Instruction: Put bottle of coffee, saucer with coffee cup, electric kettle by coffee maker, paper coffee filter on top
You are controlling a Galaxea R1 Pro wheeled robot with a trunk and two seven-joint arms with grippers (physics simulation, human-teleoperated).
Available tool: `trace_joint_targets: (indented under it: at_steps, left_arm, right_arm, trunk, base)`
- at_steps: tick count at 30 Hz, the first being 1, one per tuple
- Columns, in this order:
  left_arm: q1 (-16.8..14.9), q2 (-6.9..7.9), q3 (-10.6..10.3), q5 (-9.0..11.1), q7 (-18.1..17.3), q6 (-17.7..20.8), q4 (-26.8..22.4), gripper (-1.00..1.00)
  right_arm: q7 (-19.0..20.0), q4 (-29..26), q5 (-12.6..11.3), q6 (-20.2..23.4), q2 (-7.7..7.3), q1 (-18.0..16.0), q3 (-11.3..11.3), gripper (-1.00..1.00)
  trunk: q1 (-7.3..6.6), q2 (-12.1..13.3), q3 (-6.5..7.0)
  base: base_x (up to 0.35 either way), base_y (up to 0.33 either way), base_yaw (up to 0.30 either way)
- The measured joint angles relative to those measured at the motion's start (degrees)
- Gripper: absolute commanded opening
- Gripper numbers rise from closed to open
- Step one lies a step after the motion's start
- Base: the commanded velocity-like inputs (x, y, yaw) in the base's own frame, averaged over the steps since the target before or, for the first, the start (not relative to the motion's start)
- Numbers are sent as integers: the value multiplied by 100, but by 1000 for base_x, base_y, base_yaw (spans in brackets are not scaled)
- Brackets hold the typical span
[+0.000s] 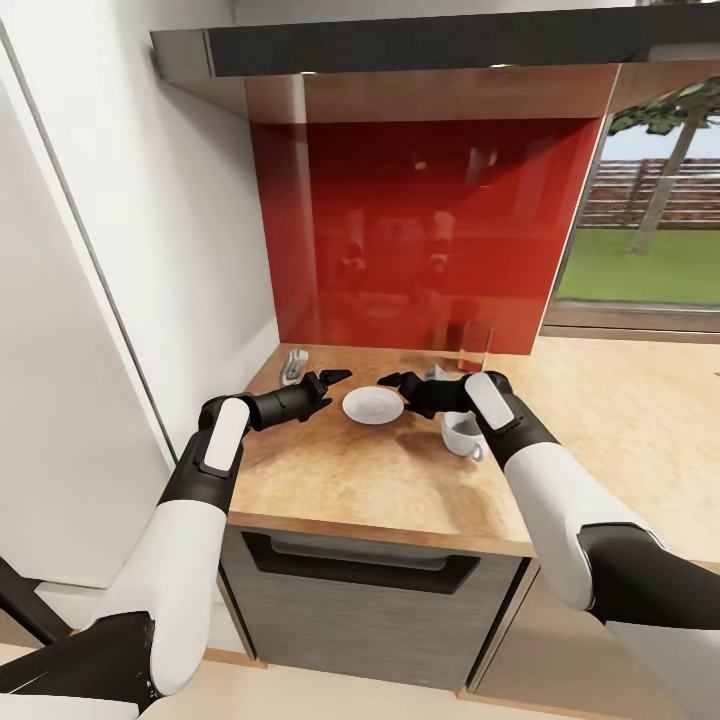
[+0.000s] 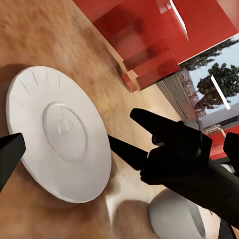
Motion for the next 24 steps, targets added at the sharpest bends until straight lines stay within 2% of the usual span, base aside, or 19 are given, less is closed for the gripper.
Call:
trace_joint_targets:
  at_steps: [18,24]
  left_arm:
    - [0,0,0,2,-3,0,0,100]
    - [-1,0,0,2,-5,1,0,100]
  right_arm:
    - [89,5,-1,7,36,0,5,100]
    - [263,8,-3,17,93,3,20,100]
  trunk:
    - [0,0,0]
    - [0,0,-1]
  base:
    - [0,0,0]
    - [0,0,0]
